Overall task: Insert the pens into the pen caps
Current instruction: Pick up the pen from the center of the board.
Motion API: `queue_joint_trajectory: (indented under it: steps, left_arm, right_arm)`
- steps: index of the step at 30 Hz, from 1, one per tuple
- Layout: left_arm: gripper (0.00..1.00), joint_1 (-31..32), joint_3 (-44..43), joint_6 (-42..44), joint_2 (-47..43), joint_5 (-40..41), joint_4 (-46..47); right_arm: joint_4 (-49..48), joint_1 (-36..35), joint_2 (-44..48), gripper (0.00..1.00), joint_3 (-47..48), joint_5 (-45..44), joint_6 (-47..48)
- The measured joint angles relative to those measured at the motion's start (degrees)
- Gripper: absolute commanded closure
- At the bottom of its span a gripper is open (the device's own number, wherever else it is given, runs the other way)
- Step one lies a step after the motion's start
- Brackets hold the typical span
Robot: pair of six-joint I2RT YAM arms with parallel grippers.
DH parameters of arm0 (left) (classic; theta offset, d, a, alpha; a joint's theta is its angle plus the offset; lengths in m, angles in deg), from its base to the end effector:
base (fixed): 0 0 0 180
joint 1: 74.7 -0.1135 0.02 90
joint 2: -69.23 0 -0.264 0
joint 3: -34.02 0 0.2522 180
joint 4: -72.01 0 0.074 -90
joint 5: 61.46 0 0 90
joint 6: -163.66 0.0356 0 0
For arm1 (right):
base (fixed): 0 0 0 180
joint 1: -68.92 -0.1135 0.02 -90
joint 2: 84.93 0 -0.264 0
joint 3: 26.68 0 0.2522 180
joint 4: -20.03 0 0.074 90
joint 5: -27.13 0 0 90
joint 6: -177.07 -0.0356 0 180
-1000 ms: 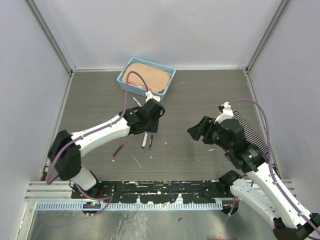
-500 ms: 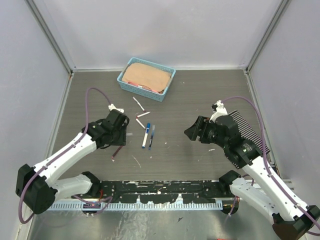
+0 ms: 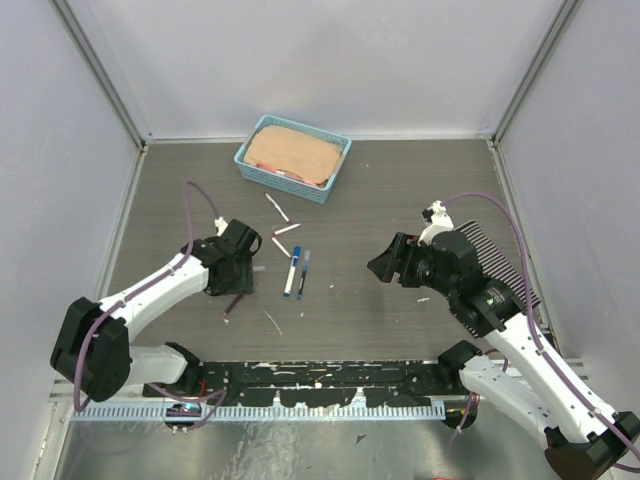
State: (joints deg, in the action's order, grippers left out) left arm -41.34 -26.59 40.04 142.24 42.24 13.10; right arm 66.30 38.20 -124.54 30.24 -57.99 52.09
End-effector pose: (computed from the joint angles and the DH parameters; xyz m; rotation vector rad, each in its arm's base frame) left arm 0.1917 -0.1161 0.2090 -0.0604 2.7393 0.0257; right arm 0.1301 0.0809 0.3038 0.0262 2.1714 0.7719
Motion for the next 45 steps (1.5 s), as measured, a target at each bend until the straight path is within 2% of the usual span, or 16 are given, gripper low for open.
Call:
queue_joint_trajectory:
  steps: [6, 12, 17, 19, 27, 30, 34, 39, 45]
  left_arm:
    - [0.4, -2.86, 4.17, -1.62, 4.57, -1.62, 3.67]
    - [0.43, -5.18, 4.63, -1.46, 8.44, -3.45, 6.88]
    - [0.54, -6.21, 4.31, -0.94, 9.44, -5.16, 8.17]
    - [0.64, -6.34, 4.07, -0.72, 9.77, -5.31, 8.28]
    - [0.88, -6.6, 3.98, -0.22, 9.9, -5.7, 8.63]
    - [0.95, -6.6, 4.0, -0.26, 9.64, -5.95, 8.68]
    - [1.0, -6.6, 4.17, 0.07, 9.14, -6.8, 8.96]
    - [1.0, -6.36, 5.01, 1.25, 4.02, -10.36, 9.31]
    - [1.0, -2.45, 5.14, 2.89, -14.32, -16.26, 13.25]
  right_arm:
    - [0.0, 0.0, -0.02, 0.27, 0.0, 0.63, 0.44]
    - [-0.02, 0.0, -0.02, 0.26, 0.0, 1.07, 0.48]
    - [-0.04, 0.0, -0.02, 0.26, 0.0, 1.22, 0.5]
    - [-0.04, 0.0, -0.02, 0.26, 0.0, 1.22, 0.5]
    - [-0.31, 0.0, -0.02, 0.26, 0.0, 1.25, 0.5]
    - [-0.37, 0.0, -0.04, 0.26, 0.0, 1.25, 0.59]
    - [-0.39, 0.0, -0.04, 0.26, -0.02, 1.25, 0.59]
    - [-1.33, 0.0, -0.02, 0.27, -0.24, 1.64, 0.57]
    - [-6.03, -0.02, 0.09, 0.29, -1.64, 4.83, -1.38]
